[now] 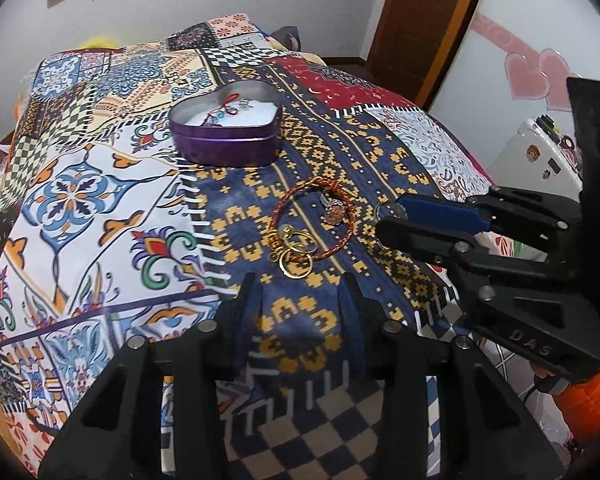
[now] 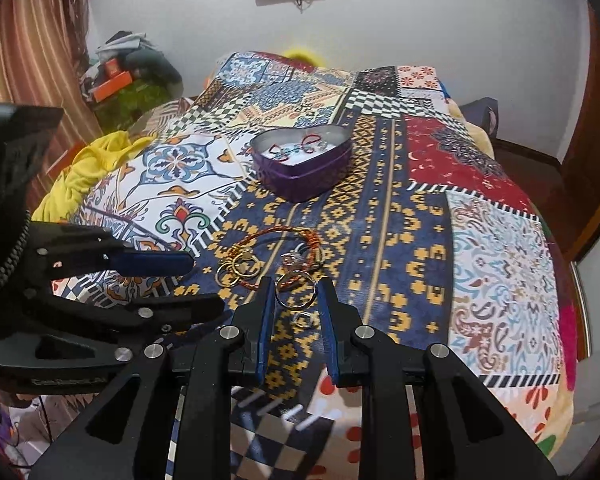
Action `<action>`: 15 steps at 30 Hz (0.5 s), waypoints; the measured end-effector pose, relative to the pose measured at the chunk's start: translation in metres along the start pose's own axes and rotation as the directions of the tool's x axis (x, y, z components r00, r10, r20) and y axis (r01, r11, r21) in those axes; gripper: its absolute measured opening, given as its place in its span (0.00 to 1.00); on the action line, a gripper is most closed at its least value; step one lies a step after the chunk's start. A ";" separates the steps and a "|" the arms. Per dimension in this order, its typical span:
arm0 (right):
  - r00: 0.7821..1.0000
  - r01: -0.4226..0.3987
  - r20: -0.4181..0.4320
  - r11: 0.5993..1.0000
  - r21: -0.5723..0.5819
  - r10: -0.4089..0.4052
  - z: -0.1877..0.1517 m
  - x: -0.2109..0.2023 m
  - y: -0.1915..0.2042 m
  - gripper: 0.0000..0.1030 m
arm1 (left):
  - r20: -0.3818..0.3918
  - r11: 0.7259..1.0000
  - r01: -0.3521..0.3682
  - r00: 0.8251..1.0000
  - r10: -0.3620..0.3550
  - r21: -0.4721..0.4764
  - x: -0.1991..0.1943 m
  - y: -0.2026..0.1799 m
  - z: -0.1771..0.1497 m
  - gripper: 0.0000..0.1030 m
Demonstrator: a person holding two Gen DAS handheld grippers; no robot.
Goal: Organize jewelry
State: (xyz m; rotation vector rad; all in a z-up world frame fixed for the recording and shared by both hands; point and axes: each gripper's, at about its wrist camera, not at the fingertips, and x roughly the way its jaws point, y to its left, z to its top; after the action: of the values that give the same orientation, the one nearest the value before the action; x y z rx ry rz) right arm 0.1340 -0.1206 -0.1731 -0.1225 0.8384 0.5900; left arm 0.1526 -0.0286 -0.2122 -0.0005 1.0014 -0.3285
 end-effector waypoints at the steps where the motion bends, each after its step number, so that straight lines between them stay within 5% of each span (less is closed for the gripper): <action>1: 1.000 0.001 0.002 1.000 0.002 -0.001 0.000 -0.001 -0.001 0.19 | -0.004 1.000 -0.001 1.000 0.001 0.001 0.002 -0.001 0.001 0.34; 15: 1.000 -0.010 0.021 1.000 0.025 0.009 0.001 -0.006 -0.002 0.19 | 0.001 0.999 0.004 1.000 -0.004 -0.037 0.011 0.004 0.006 0.03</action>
State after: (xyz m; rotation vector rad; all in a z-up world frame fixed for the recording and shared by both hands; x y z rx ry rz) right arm 0.1329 -0.1245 -0.1682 -0.0900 0.8264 0.5885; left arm 0.1635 -0.0286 -0.2185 -0.0360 1.0061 -0.3139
